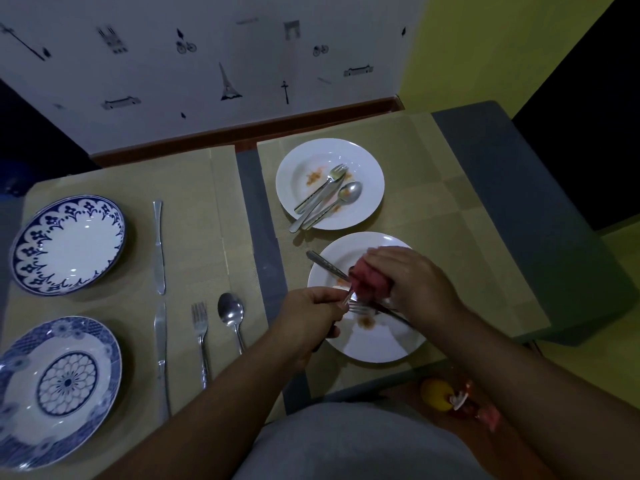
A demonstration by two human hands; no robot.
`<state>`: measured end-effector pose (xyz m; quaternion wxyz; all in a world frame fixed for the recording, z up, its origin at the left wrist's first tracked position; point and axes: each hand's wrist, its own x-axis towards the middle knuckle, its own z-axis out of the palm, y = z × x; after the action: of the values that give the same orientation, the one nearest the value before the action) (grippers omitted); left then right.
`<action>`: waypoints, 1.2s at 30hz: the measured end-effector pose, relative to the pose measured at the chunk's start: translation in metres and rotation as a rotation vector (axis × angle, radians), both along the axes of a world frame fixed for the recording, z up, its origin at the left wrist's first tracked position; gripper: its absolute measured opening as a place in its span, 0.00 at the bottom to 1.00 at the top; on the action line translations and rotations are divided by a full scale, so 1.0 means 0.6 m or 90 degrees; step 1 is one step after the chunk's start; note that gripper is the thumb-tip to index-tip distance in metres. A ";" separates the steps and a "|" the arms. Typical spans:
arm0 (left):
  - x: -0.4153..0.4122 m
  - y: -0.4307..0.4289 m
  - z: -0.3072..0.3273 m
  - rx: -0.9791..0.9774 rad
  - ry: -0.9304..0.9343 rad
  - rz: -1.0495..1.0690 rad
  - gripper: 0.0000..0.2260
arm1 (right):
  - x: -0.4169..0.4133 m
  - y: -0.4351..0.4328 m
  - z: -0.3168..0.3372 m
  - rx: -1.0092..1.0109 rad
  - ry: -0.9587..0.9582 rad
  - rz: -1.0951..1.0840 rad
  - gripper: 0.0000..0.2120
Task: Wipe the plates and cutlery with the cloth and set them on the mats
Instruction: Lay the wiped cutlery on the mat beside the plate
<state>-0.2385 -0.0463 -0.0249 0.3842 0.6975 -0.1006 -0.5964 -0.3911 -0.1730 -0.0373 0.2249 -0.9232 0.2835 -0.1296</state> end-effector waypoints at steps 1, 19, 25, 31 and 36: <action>0.001 0.000 -0.001 -0.003 0.014 0.014 0.08 | 0.000 -0.005 0.005 0.014 -0.012 -0.033 0.16; 0.011 0.017 -0.008 0.021 0.074 0.053 0.08 | -0.001 0.003 -0.030 -0.021 0.067 0.050 0.24; 0.031 0.028 -0.008 0.018 0.077 0.016 0.08 | 0.012 0.002 0.006 0.028 -0.032 -0.087 0.23; 0.049 0.044 -0.009 0.015 0.147 0.111 0.09 | 0.031 0.041 0.006 0.110 -0.051 -0.069 0.28; 0.076 0.052 0.004 0.012 -0.020 0.106 0.08 | 0.060 0.071 0.012 0.164 -0.058 -0.016 0.21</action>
<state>-0.1928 -0.0149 -0.0227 0.4242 0.7164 -0.0428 -0.5522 -0.3551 -0.1303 -0.0302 0.3525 -0.8763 0.2987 -0.1365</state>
